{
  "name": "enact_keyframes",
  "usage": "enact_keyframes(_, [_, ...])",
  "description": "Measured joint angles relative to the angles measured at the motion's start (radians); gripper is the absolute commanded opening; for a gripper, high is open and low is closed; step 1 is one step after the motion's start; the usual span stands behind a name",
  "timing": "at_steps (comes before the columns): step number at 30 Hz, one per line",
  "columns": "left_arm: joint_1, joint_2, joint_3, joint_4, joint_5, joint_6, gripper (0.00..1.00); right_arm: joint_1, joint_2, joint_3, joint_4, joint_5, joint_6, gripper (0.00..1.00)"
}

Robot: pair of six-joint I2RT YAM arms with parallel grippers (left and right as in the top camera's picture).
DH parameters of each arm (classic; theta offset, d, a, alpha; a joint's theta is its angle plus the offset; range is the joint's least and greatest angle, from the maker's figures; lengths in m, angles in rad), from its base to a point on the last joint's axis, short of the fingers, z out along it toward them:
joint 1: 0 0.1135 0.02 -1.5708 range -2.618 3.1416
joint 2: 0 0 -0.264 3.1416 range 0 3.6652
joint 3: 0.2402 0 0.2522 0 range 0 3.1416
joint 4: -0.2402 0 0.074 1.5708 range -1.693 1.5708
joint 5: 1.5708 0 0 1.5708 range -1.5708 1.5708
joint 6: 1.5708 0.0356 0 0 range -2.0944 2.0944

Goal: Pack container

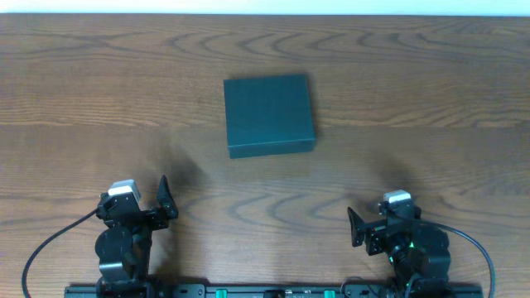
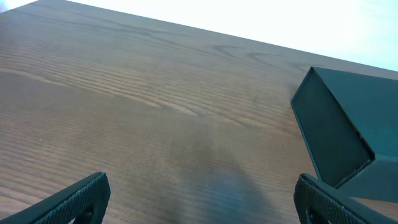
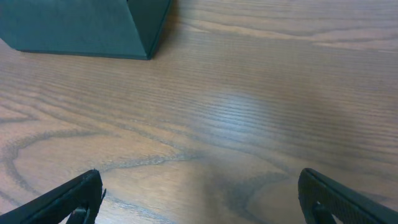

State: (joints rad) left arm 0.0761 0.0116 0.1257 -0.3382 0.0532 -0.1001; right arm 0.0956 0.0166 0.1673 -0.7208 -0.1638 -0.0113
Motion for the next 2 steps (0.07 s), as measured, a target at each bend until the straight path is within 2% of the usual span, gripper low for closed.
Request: enact_keyframes(2, [0.000,0.000,0.000,0.000,0.000,0.000,0.96,0.000,0.000,0.000,0.000,0.000,0.000,0.99])
